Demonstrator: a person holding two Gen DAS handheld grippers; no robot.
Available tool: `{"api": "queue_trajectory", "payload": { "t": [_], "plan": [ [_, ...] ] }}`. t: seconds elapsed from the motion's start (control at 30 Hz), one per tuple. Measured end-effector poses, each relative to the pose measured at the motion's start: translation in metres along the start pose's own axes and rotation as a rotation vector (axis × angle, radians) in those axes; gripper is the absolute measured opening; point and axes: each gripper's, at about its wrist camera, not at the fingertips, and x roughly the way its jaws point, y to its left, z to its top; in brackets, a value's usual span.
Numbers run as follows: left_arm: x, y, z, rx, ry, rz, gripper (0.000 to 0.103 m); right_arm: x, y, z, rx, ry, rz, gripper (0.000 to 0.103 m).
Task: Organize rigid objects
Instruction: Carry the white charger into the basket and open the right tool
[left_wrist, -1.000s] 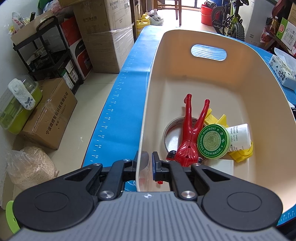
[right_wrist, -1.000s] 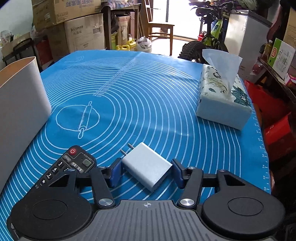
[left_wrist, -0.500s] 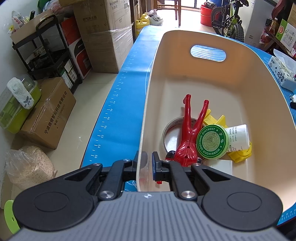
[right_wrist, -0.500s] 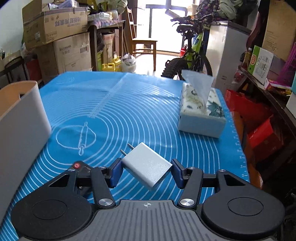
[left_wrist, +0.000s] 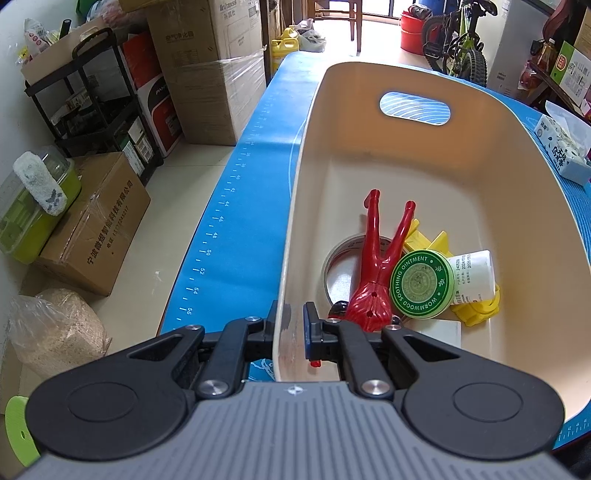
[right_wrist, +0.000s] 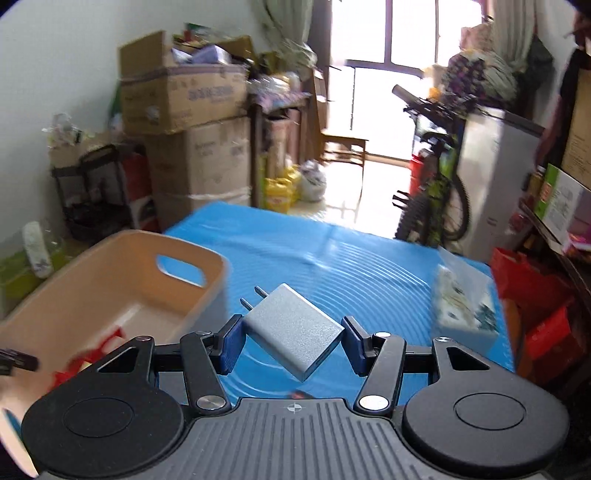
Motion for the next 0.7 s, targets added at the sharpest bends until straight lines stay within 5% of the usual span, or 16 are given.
{"api": "queue_trajectory", "payload": {
  "t": [0.4,0.7],
  "plan": [
    [0.000,0.002,-0.001,-0.006,-0.004,-0.014,0.011,0.021,0.106,-0.001,-0.043,0.051,0.187,0.060],
    [0.000,0.002,-0.001,-0.007,-0.003,-0.021,0.011,0.051,0.157,-0.026,-0.160,0.185,0.176,0.060]
  ]
}}
